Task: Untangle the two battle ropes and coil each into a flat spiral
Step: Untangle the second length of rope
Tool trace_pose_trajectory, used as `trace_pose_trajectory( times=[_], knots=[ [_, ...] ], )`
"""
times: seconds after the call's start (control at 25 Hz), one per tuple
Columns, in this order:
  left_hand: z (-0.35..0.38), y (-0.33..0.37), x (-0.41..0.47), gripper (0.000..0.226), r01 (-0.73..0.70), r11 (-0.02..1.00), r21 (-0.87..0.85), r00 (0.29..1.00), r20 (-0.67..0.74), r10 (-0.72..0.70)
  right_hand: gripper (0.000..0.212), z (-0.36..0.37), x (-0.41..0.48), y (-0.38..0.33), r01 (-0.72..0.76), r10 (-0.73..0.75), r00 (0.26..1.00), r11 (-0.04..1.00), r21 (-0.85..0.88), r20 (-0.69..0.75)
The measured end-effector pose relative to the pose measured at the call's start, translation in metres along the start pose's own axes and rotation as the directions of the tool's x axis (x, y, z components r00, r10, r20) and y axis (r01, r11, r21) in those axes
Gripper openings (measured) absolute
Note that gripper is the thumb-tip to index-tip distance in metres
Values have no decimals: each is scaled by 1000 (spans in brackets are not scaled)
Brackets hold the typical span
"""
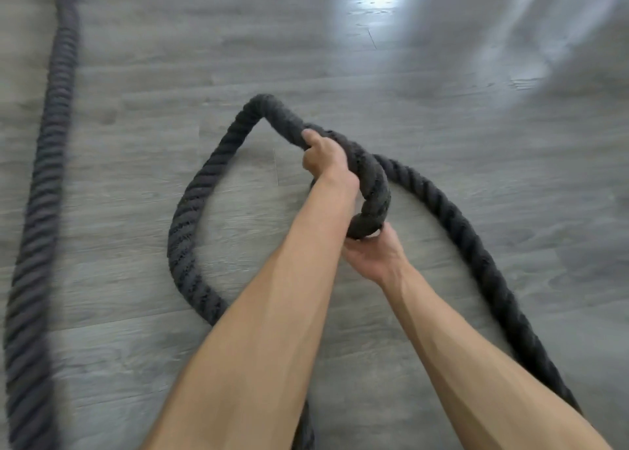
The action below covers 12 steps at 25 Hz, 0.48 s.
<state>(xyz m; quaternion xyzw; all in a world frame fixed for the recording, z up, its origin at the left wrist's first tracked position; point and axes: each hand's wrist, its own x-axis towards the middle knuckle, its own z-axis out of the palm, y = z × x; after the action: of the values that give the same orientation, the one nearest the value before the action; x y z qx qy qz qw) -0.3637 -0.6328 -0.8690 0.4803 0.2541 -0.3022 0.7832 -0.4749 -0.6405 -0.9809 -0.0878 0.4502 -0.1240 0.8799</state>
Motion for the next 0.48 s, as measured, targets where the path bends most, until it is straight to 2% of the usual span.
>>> trace_pose_trajectory(
  times=[0.04,0.08,0.12,0.16,0.2,0.28,0.36,0.4,0.44,0.48],
  knots=[
    [-10,7,2,58,7,1000,-27,1000,4,-7,38,10,7,-16,116,-113,992,992,39,-62],
    [-20,12,8,56,8,999,-53,1000,-3,-8,38,21,13,-29,242,-235,956,970,21,-172],
    [-31,16,17,53,11,998,-54,1000,-17,-12,41,31,19,-41,366,-372,887,928,-75,-273],
    [-39,19,23,51,24,999,-29,999,-23,-25,45,43,19,-52,464,-525,766,851,-246,-371],
    [-44,19,27,50,45,999,10,999,-10,-45,55,51,18,-64,512,-674,638,733,-448,-373],
    [-50,10,25,47,108,986,126,991,65,-117,69,65,4,-87,541,-901,402,379,-751,-165],
    [-55,-7,18,45,137,903,407,978,92,-190,74,74,-10,-111,503,-962,251,35,-864,107],
    [-62,-16,21,49,92,788,609,986,54,-157,76,77,-19,-117,456,-948,216,-114,-883,234],
    [-74,-23,27,60,2,581,814,1000,17,-27,77,76,-21,-121,395,-913,207,-251,-884,352],
    [-92,-26,37,73,-121,312,942,981,66,183,78,75,-25,-123,328,-867,211,-373,-868,452]
  ],
)
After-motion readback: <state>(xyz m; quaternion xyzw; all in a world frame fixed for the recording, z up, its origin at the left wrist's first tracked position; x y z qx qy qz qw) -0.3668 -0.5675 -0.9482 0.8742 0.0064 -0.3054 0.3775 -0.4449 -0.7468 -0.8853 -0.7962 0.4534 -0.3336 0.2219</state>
